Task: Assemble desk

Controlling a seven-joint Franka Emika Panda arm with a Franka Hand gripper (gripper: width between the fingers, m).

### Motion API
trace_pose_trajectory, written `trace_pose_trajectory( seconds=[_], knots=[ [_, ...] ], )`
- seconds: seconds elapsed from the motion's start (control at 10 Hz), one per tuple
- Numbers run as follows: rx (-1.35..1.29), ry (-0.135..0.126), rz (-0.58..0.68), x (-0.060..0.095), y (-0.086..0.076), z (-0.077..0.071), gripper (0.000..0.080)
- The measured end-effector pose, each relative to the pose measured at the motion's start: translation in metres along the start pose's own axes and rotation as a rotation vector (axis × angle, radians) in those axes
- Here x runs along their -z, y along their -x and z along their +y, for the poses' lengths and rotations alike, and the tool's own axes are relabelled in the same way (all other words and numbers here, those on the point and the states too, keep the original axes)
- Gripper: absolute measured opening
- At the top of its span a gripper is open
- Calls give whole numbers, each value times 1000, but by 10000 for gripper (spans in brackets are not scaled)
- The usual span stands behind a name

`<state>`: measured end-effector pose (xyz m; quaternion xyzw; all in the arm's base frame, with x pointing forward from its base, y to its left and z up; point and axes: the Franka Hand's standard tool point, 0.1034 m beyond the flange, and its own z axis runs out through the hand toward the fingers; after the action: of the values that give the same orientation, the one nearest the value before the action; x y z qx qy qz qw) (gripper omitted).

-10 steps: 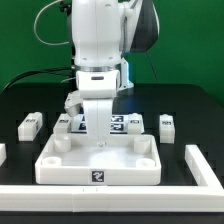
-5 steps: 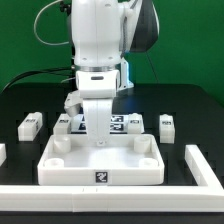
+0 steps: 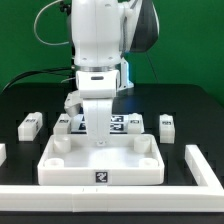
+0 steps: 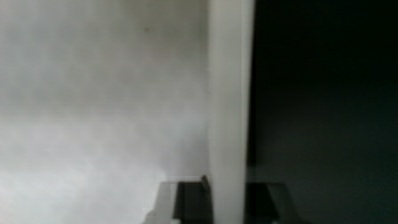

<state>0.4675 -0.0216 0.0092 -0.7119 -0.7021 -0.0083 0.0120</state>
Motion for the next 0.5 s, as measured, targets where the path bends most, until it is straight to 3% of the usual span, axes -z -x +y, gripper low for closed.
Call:
trace_pose_trajectory(
  seconds=[0.5],
  knots=[
    [-24,46,42,-1,-56,39,54]
  ],
)
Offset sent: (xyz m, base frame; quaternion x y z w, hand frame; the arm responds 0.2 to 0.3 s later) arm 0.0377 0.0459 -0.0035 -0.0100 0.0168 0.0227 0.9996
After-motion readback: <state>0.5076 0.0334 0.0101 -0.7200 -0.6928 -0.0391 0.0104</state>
